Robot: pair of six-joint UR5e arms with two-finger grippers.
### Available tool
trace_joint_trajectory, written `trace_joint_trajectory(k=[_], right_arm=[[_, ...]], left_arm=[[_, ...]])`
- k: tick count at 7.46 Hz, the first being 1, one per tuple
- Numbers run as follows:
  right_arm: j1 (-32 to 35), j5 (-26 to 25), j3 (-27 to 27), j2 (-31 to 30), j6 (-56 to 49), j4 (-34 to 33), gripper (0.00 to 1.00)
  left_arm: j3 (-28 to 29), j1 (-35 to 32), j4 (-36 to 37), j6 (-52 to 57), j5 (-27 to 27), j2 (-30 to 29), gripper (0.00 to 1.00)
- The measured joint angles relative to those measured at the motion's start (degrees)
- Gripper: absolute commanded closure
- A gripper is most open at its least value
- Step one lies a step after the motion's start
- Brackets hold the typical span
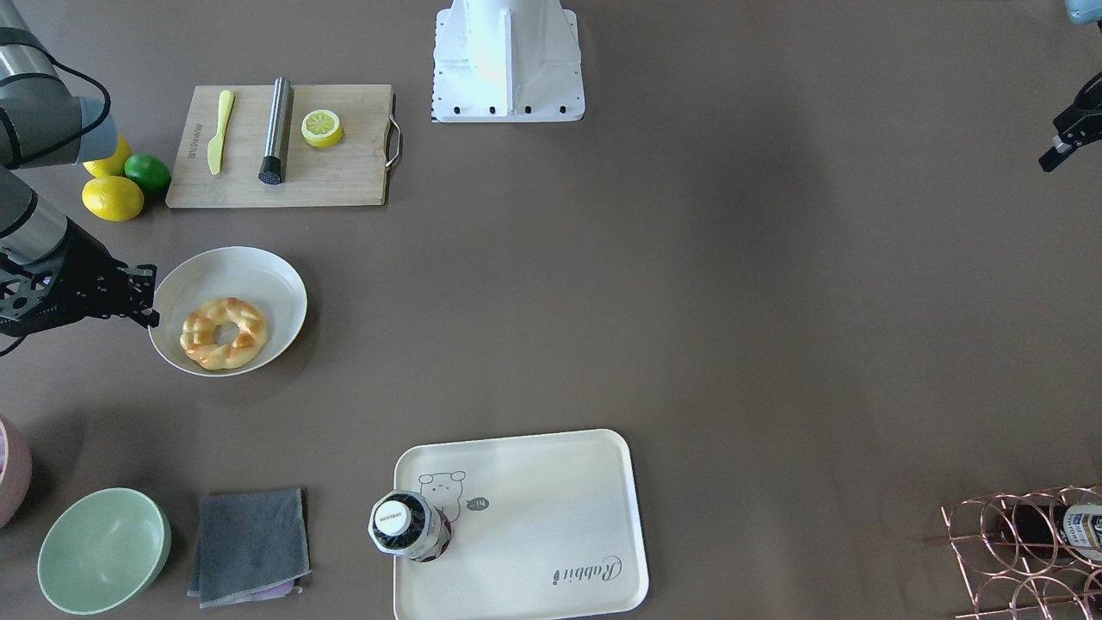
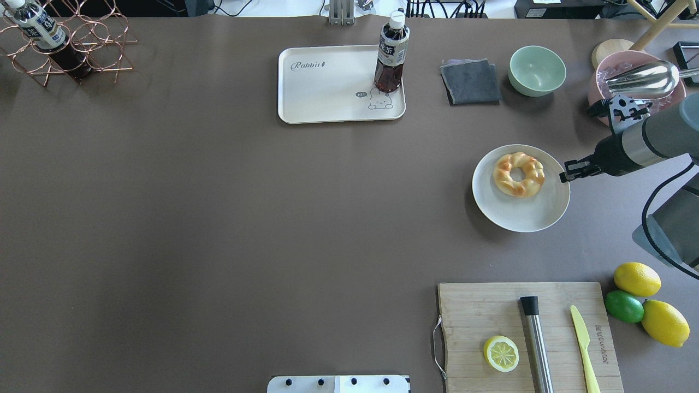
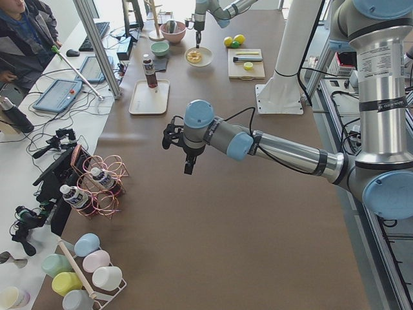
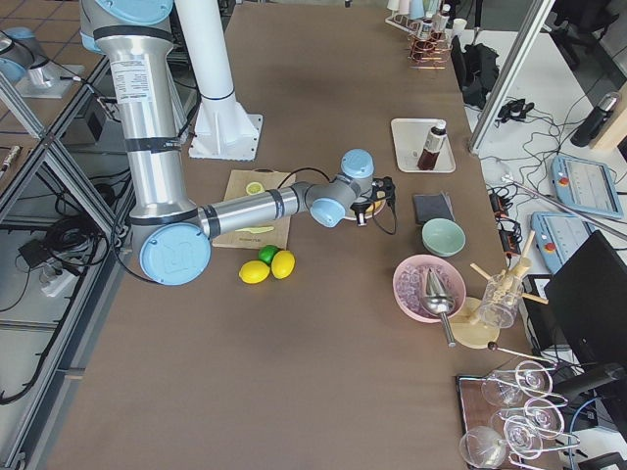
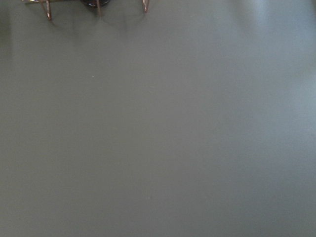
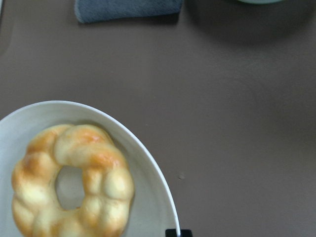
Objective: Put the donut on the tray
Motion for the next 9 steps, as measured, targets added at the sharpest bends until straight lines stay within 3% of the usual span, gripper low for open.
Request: trace_joint_trajectory(k=[3, 6, 9], right_arm=[[-4.3, -0.6, 4.2, 5.3, 11.3, -2.4, 1.0], [-10.6, -3.9, 12.4, 9.6, 17.0, -14.1, 1.0], [-16.2, -8.2, 15.1, 15.2, 23.3, -21.7, 1.0]], left_arm=[[0.5, 13.3, 0.2, -23.0, 2.9, -12.5, 0.04], [3.3, 26.2, 0.4, -39.3, 9.9, -24.3, 0.04], [5.7, 35.7, 0.3, -50.1, 17.0, -31.6, 0.07]])
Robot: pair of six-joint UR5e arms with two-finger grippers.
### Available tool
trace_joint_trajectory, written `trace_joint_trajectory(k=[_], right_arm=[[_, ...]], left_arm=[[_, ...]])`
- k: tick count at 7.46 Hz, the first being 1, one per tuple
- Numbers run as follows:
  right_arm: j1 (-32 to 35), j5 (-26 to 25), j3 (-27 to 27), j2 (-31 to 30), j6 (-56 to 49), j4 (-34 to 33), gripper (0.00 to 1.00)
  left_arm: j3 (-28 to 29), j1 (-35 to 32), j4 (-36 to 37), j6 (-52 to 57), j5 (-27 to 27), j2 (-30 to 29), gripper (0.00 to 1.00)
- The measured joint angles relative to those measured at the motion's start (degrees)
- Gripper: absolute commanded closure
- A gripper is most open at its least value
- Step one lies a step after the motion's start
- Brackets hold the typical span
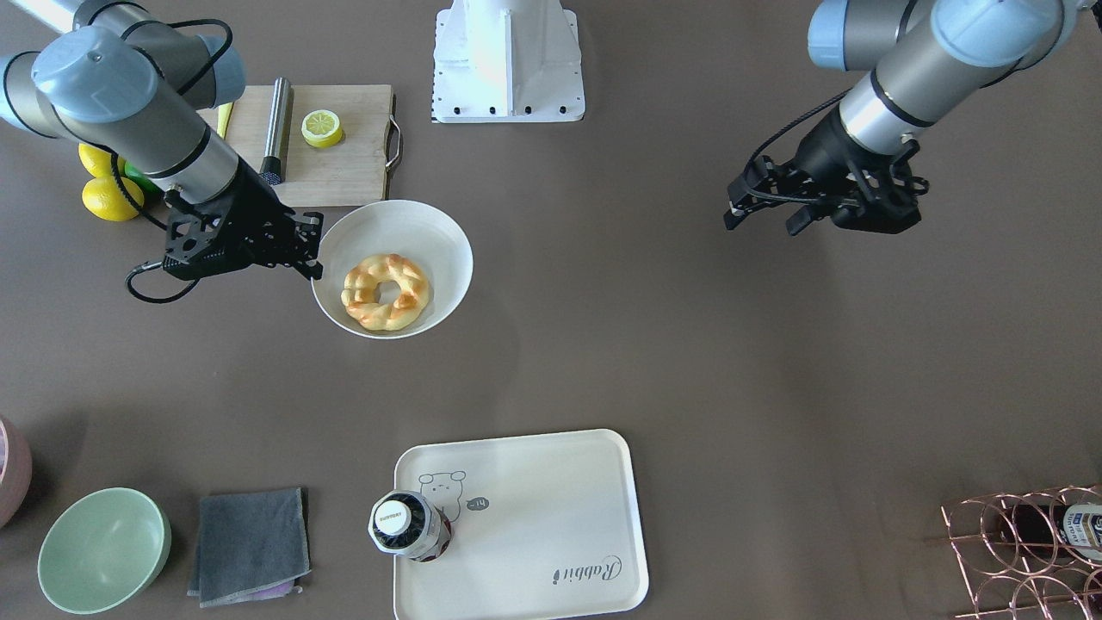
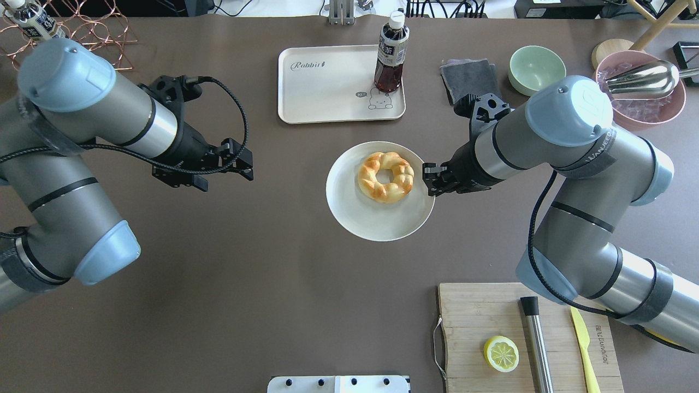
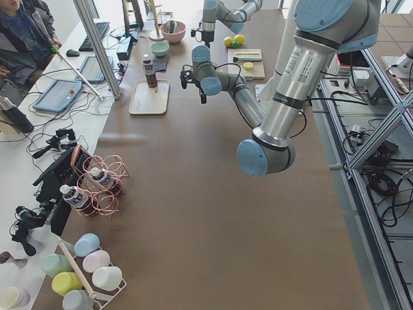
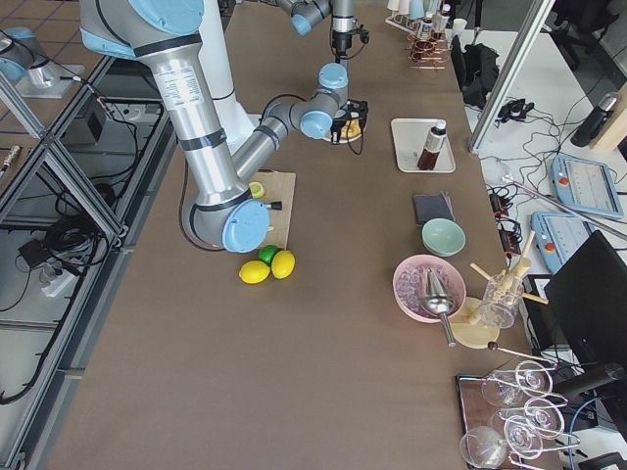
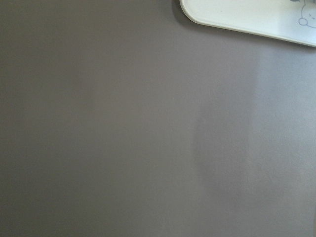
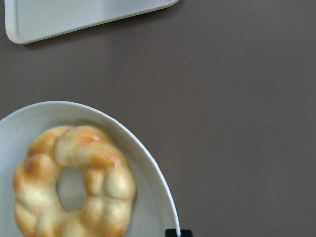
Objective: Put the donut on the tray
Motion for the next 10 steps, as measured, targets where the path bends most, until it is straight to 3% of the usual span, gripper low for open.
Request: trace_joint_trajectory(k=[2, 3, 7, 9, 10], right_arm=[[-1.6, -1.1, 0.2, 2.2, 1.6, -2.1, 1.0], [-2.6, -1.9, 0.2, 3.1, 2.5, -2.8, 1.0], [-4.0, -2.8, 0.4, 5.8, 3.2, -5.4, 1.0], [-4.0, -2.7, 0.8, 5.9, 3.3, -5.5, 1.0], [-4.1, -2.6, 1.1, 5.9, 3.3, -5.5, 1.0]], left_arm=[[0.0, 3.4, 0.0, -3.9, 2.5, -2.0, 0.11], [0.0, 4.5, 0.0, -5.2, 3.3, -2.7, 0.18], [-0.1, 6.1, -0.2, -10.2, 3.9, -4.2, 0.56], [0.0, 6.5, -0.2, -11.4, 4.4, -4.3, 0.69], [0.1, 6.6, -0.3, -11.6, 4.5, -4.3, 0.86]])
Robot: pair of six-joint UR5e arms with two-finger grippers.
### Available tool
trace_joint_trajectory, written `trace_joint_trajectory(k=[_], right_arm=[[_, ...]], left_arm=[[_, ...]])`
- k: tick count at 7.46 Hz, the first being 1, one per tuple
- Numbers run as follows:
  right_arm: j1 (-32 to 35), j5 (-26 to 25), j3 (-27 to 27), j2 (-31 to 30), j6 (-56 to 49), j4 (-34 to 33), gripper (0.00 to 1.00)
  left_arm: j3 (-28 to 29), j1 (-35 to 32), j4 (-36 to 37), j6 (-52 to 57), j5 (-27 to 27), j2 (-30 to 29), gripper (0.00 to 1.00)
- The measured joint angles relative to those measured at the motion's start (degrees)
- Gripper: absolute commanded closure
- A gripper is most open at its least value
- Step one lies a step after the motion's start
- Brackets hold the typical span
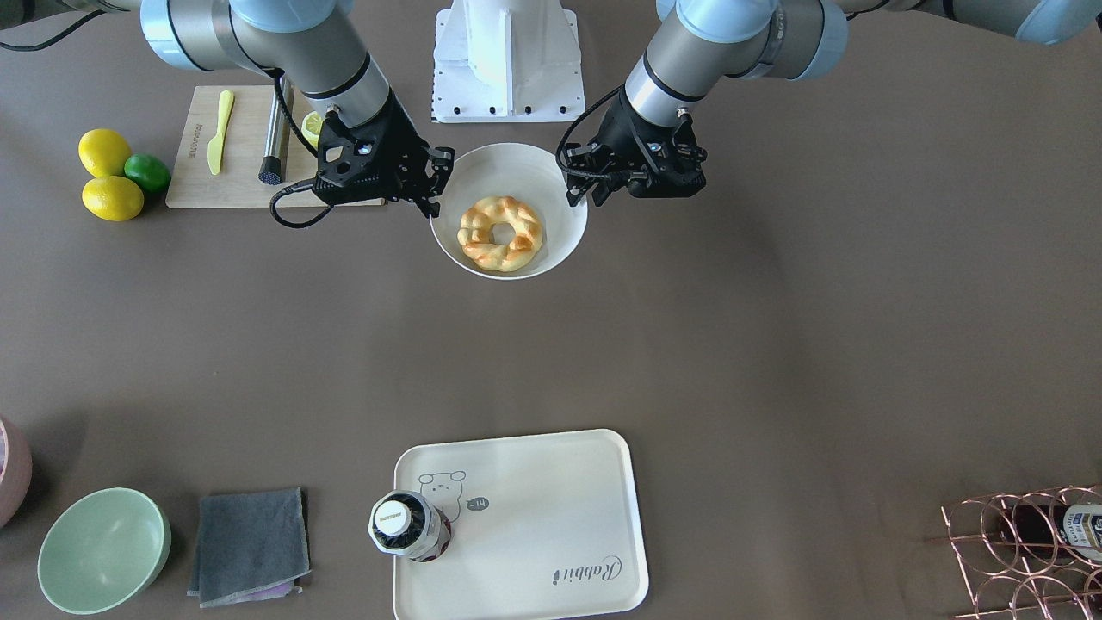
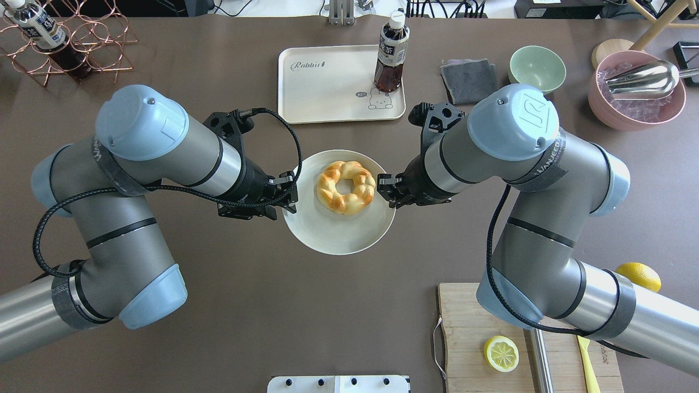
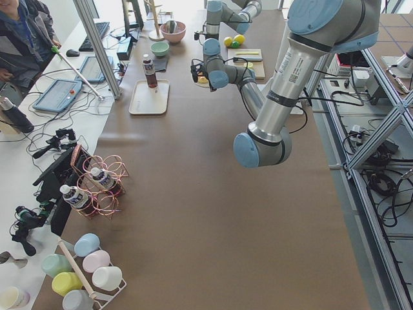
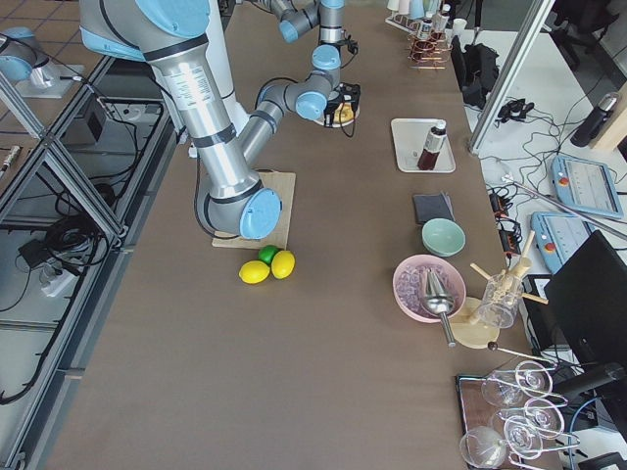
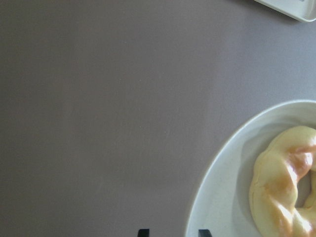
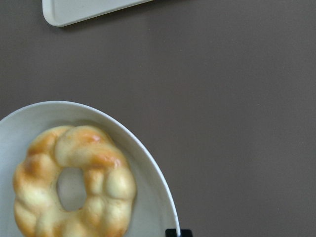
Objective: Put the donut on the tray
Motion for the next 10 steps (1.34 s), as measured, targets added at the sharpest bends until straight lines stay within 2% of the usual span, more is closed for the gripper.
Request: trace_joint_trajectory(k=[1, 3, 4, 5, 8, 10], right_arm=[[0.0, 0.1, 0.2, 0.0, 0.0, 0.0, 1.0], [-0.1, 0.1, 0.3, 0.0, 0.0, 0.1, 1.0], [-0.2, 0.1, 0.3, 0.0, 0.0, 0.1, 0.64], [-0.2, 0.1, 0.4, 0.0, 0.0, 0.1, 0.01], [0.1, 0.3, 1.2, -0.4, 0.2, 0.0, 0.0], [1.4, 0.9, 1.6, -1.8, 0.0, 0.0, 0.0]], left_arm=[[0.0, 0.1, 0.0, -0.1, 0.0, 0.0, 1.0], [0.0, 0.4, -0.2, -0.1, 0.1, -0.1, 1.0], [-0.1, 0.4, -0.2, -0.1, 0.1, -0.1, 1.0], [-0.2, 0.5, -0.2, -0.2, 0.1, -0.1, 1.0], [0.1, 0.1, -0.3, -3.0, 0.1, -0.8, 1.0], [2.7, -2.9, -2.0, -3.1, 0.1, -1.0, 1.0]])
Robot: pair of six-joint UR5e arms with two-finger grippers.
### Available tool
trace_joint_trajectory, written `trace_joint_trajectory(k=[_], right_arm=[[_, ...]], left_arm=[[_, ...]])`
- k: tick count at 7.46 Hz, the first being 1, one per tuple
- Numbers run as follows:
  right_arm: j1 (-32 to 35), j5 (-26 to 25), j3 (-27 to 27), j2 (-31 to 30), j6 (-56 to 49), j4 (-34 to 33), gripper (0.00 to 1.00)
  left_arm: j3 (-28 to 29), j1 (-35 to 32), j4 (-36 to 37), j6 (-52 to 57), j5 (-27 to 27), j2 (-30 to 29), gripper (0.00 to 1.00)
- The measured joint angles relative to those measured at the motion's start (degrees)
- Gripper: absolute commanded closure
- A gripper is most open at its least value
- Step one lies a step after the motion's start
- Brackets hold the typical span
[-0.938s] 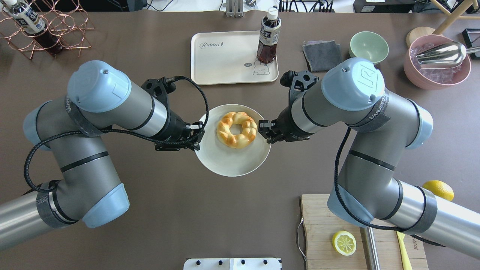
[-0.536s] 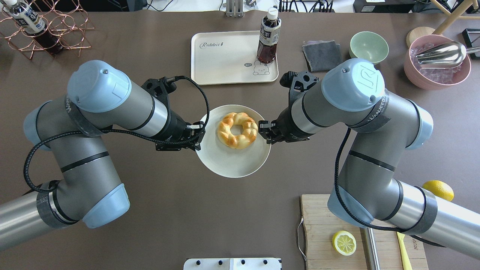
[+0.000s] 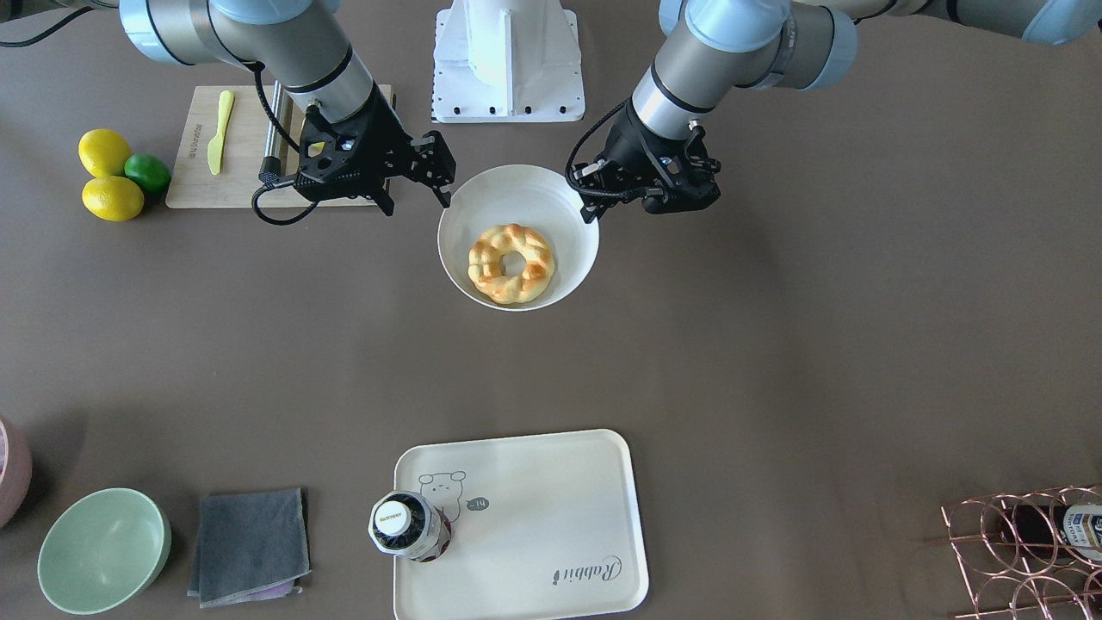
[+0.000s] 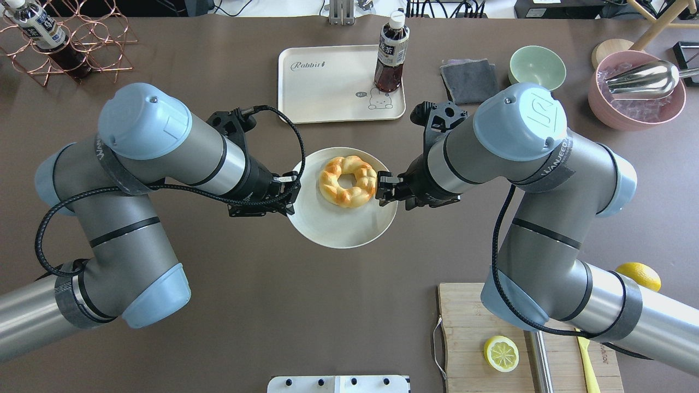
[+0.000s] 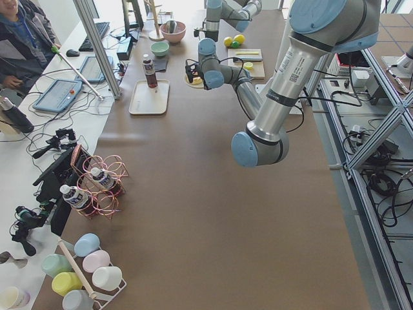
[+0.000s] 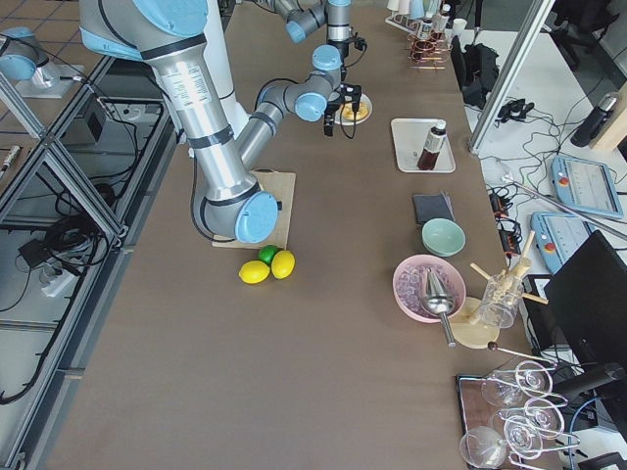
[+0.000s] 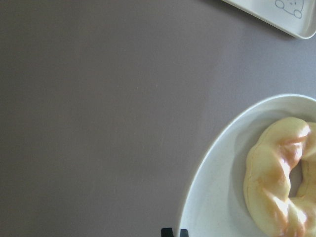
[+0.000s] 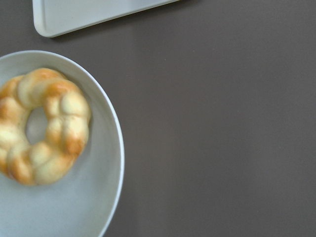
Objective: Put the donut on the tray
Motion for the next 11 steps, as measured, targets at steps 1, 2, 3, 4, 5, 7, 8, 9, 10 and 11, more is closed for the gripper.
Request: trace_joint_trajectory(k=[1, 2, 3, 4, 5, 7, 8, 9, 10, 11], right_arm=[[1.1, 0.5, 0.0, -1.2, -0.6, 0.0, 0.0], [2.5, 1.5, 0.0, -2.8, -2.3, 0.1, 0.0], [3.9, 2.1, 0.1, -4.7, -4.8, 0.2, 0.0], [5.5, 2.5, 0.0, -7.1, -8.3, 0.4, 0.0], [7.8, 3.6, 0.0, -9.7, -12.7, 0.5, 0.0], [13.9, 7.2, -0.2, -15.6, -23.6, 0.6, 0.0], [16.7, 8.5, -0.3, -18.6, -28.9, 0.6, 0.0], [19.2, 9.7, -0.3, -21.3, -33.5, 0.7, 0.0], [21.0, 10.7, -0.4, -23.2, -36.9, 0.6, 0.0], [22.2, 11.3, -0.4, -24.4, -38.8, 0.6, 0.0]], left_arm=[[3.5, -2.1, -3.4, -0.1, 0.0, -0.1, 1.0], [7.8, -4.5, -6.8, -0.1, 0.0, -0.6, 1.0], [12.6, -6.5, -9.3, -0.2, 0.0, -2.2, 1.0], [17.9, -8.1, -11.7, -0.2, 0.0, -4.5, 1.0], [23.5, -9.2, -14.8, -0.2, 0.1, -6.8, 1.0], [35.4, -10.0, -20.7, -0.2, 2.2, -12.6, 1.0], [41.0, -9.9, -23.7, -0.2, 2.9, -15.4, 1.0], [46.1, -9.8, -25.8, -0.2, 3.8, -17.9, 1.0], [49.8, -9.7, -27.3, -0.1, 4.4, -19.9, 1.0], [52.8, -9.6, -28.2, 0.2, 5.0, -21.5, 1.0]])
